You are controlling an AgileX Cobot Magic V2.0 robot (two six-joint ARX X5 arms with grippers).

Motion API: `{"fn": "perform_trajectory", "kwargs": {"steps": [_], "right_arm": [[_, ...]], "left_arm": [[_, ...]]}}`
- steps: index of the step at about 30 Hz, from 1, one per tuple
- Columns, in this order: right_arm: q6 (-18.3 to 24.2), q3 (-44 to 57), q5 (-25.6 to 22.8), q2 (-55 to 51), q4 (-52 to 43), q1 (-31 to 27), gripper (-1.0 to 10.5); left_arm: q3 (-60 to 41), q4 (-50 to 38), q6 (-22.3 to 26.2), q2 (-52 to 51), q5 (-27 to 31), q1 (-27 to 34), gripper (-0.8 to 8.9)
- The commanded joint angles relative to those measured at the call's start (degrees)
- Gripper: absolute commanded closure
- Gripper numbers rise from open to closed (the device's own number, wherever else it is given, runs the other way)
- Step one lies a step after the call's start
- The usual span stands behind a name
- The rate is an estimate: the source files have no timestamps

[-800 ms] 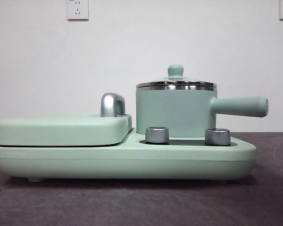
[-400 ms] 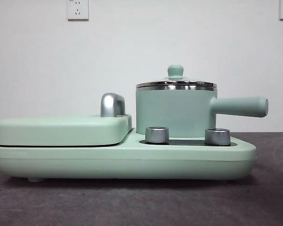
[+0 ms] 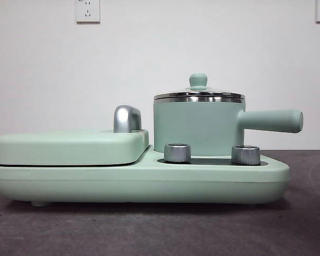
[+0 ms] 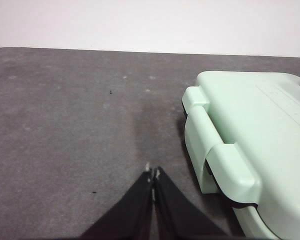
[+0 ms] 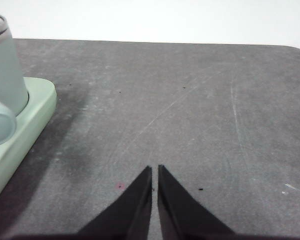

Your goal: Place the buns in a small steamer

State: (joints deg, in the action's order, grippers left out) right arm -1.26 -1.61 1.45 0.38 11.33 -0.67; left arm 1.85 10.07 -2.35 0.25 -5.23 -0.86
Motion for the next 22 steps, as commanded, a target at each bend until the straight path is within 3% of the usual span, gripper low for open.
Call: {"fn": "perform_trajectory", "kwargs": {"steps": [1,22], "right_arm": [[0.5,0.5,0.0,-0.2,-0.4,-0.5,9.3],[2.1,0.5,-0.4,-0.2,-0.2,-0.7,9.3]], "left_arm": [[-1.1,0.4,0.6,-0.1,0.1,0.2,8.07],[-1.1,0.4,0.6,-0.1,0.1,0.2,8.07]]}}
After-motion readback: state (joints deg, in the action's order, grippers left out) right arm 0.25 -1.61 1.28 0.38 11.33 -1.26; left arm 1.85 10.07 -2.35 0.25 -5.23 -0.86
